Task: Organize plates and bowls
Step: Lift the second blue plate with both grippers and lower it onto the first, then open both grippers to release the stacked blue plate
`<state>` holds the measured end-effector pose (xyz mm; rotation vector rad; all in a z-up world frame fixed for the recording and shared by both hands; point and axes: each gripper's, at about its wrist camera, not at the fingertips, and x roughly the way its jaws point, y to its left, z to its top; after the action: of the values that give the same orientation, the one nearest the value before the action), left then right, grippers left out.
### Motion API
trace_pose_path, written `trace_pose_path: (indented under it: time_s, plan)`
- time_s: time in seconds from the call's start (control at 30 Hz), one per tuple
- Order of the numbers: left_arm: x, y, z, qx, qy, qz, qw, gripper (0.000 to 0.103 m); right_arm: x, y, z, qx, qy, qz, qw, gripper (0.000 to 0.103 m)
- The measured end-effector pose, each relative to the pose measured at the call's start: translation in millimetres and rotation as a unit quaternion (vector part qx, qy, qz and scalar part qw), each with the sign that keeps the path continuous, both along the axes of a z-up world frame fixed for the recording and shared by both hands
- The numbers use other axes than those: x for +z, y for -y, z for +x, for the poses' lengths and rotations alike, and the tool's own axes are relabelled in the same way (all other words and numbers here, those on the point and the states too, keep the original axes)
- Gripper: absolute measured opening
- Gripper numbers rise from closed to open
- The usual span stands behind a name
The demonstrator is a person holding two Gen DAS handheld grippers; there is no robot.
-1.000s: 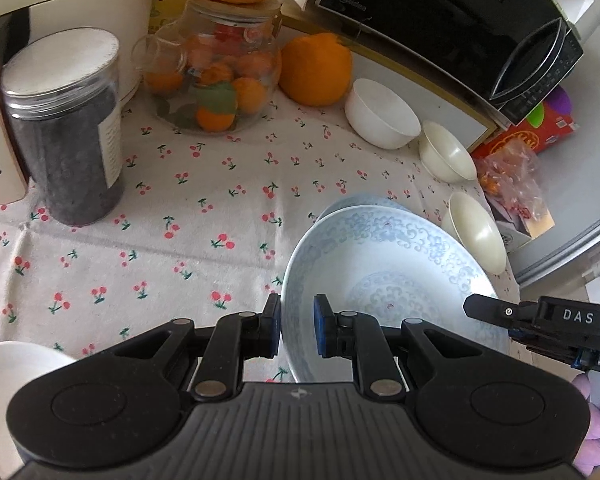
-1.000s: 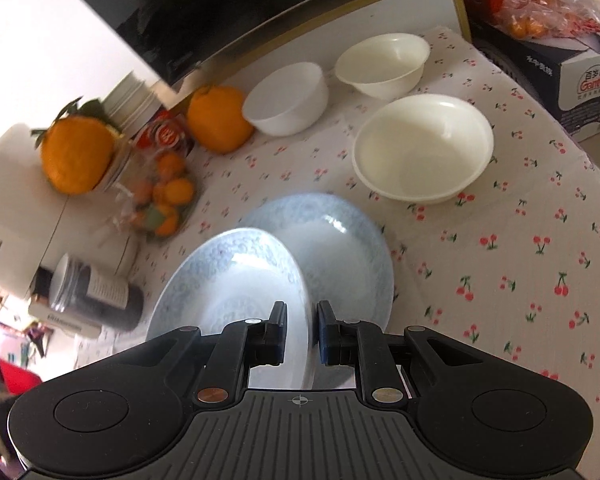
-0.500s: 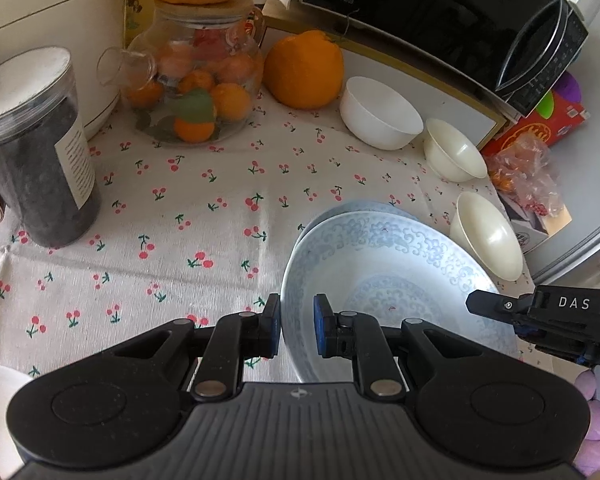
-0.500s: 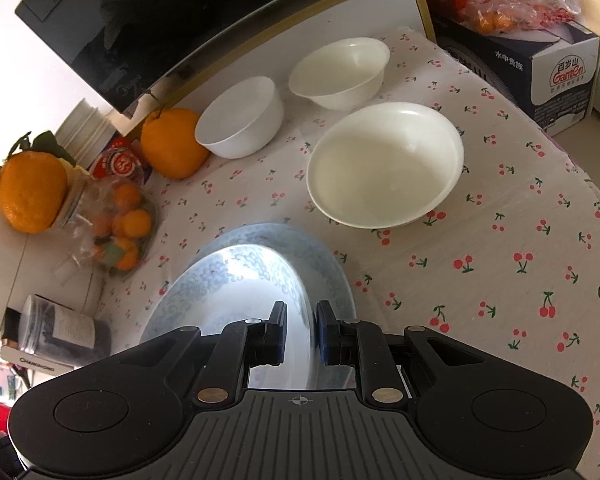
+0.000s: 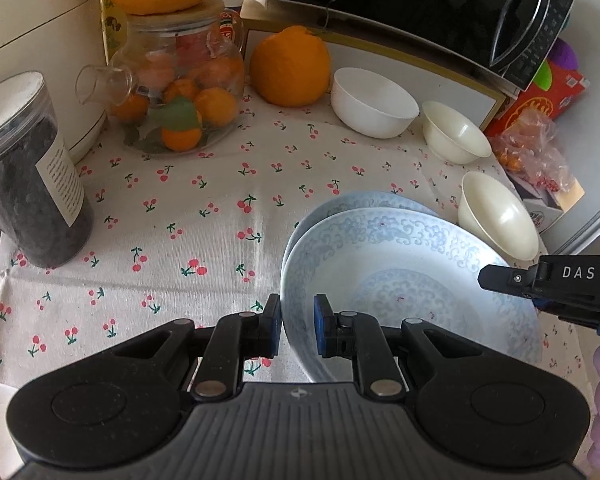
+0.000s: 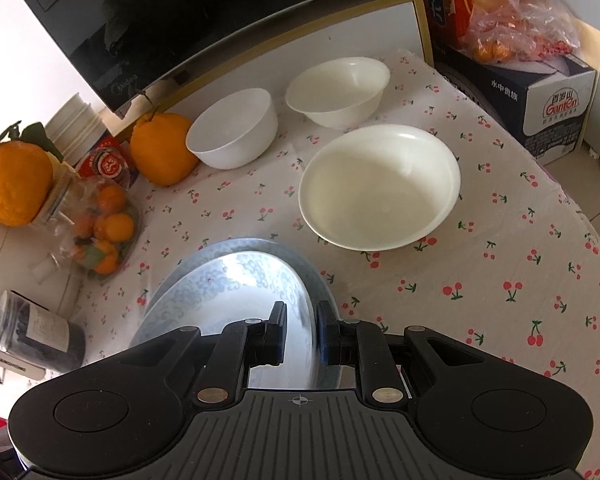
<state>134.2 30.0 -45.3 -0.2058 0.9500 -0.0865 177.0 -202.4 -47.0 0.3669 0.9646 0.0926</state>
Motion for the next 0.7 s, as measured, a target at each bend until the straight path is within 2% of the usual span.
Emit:
trace_pose_path:
  time_s: [0.27,0.5,0.7]
  plan:
    - [0,4,0,-0.004,0.000,0.015,0.9999,0.015,1,-8,-1,0.011,0.008,-0.035,0.999,0.016]
    - [-1,8,0,-0.007,0.002,0.033,0.9994,0.014,1,-20,-3,0.030,0.016,-0.091,0.995,0.016]
    - [-1,7,0,-0.008,0.001,0.032,0.9995,0.014,1,-22,-4,0.034,0.016,-0.101,0.994,0.016]
